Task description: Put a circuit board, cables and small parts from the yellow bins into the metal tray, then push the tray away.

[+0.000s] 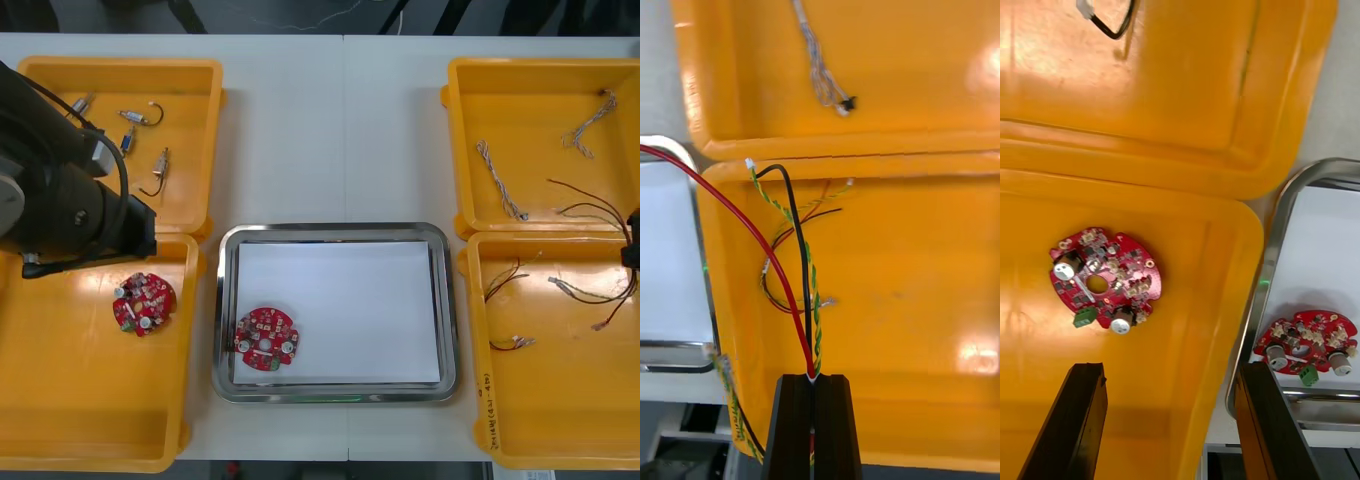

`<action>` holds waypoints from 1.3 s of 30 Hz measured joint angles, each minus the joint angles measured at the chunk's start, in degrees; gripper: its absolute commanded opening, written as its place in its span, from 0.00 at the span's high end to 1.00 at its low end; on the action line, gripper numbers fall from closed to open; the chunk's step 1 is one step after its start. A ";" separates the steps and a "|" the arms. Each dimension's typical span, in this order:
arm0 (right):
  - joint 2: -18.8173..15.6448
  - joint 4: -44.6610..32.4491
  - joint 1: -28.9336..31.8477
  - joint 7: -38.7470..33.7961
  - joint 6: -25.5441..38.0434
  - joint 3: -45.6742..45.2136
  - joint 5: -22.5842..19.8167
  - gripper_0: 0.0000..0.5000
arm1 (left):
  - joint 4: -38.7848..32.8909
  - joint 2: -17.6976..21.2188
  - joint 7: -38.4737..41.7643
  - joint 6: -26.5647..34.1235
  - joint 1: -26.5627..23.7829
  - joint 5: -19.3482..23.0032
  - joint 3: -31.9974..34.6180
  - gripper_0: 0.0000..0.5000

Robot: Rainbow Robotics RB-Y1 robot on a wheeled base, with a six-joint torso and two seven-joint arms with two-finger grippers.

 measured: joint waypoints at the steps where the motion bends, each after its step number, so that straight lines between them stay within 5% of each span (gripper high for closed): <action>1: -0.02 0.01 -0.89 1.79 0.00 1.04 -0.07 1.00 | 0.63 0.00 -1.34 0.34 0.00 0.21 0.82 0.00; 9: -0.01 0.03 -7.10 11.96 0.01 10.63 0.04 1.00 | 6.36 0.00 -19.41 1.80 0.01 0.80 6.57 0.00; 16: 1.10 -0.22 -12.14 20.84 0.01 19.57 3.69 1.00 | 11.47 0.00 -21.38 2.95 0.02 0.80 11.67 0.00; 22: 4.70 -0.30 -17.01 25.32 0.01 27.79 7.74 1.00 | 14.71 0.00 -24.77 3.23 0.05 0.78 15.96 0.00; 31: 10.34 -0.31 -21.38 28.96 0.02 36.91 13.17 1.00 | 19.11 0.00 -41.89 3.24 -0.30 -0.40 17.39 0.00; 39: 14.63 0.67 -21.56 45.45 0.03 38.32 15.97 1.00 | 22.64 0.00 -41.87 3.25 -2.84 -0.40 17.39 0.00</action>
